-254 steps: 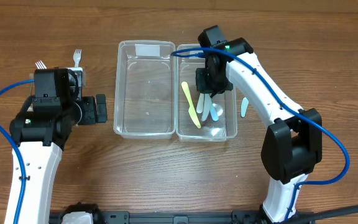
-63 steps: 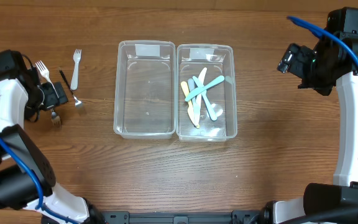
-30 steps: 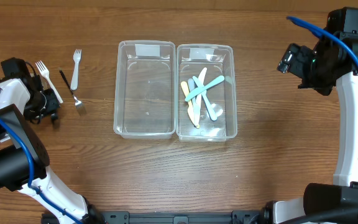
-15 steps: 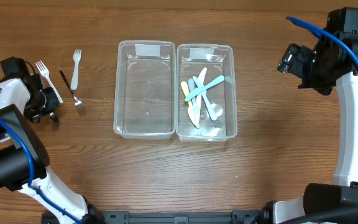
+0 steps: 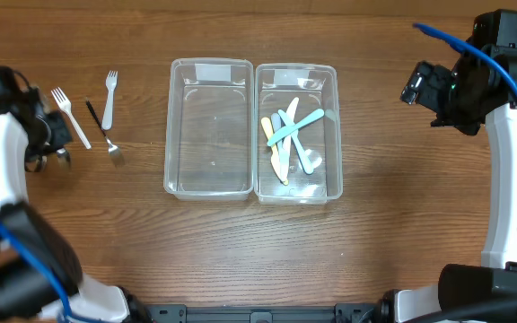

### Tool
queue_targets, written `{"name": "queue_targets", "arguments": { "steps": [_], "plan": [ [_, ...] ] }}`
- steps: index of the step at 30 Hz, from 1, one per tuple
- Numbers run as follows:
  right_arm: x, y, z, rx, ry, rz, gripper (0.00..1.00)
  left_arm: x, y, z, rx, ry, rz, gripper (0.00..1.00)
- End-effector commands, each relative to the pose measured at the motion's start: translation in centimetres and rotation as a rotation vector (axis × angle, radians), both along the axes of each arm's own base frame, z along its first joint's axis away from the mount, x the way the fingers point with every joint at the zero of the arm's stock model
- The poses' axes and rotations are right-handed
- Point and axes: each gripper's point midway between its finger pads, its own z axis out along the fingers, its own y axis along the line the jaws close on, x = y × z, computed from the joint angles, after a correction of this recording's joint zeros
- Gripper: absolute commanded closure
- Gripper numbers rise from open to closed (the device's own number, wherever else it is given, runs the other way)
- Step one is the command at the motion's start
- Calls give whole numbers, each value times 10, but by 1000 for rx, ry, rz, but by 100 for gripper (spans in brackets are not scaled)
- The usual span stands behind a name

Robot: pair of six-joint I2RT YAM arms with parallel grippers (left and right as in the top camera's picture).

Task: Pack container
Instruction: 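Grasp the black-handled fork with the left gripper and carry it into the left container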

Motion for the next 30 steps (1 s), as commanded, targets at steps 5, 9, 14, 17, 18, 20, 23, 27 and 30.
{"name": "queue_targets", "arguments": {
  "steps": [5, 9, 14, 17, 18, 20, 23, 27, 30],
  "plan": [
    [-2, 0, -1, -1, 7, 2, 7, -7, -51, 102, 56, -219, -99, 96],
    [-3, 0, -1, -1, 12, 2, 7, -12, -87, 107, 38, -207, -173, 96],
    [-4, 0, -2, 0, 16, 2, 7, -14, -129, 106, 24, -176, -252, 96],
    [-4, 0, -2, -1, 16, 2, 7, -12, -155, 106, 16, -176, -286, 96],
    [-4, 0, -2, -1, 16, 2, 7, -12, -163, 106, 12, -178, -299, 96],
    [-4, 0, -2, 0, 16, 2, 7, -11, -178, 107, 9, -184, -318, 96],
    [-4, 0, -2, -1, 16, 2, 7, -6, -204, 110, -3, -211, -373, 96],
    [-4, 0, -2, -1, 16, 2, 7, 5, -234, 111, -22, -252, -422, 96],
    [-4, 0, -2, -1, 16, 3, 7, 15, -251, 103, -39, -256, -439, 96]
  ]
}}
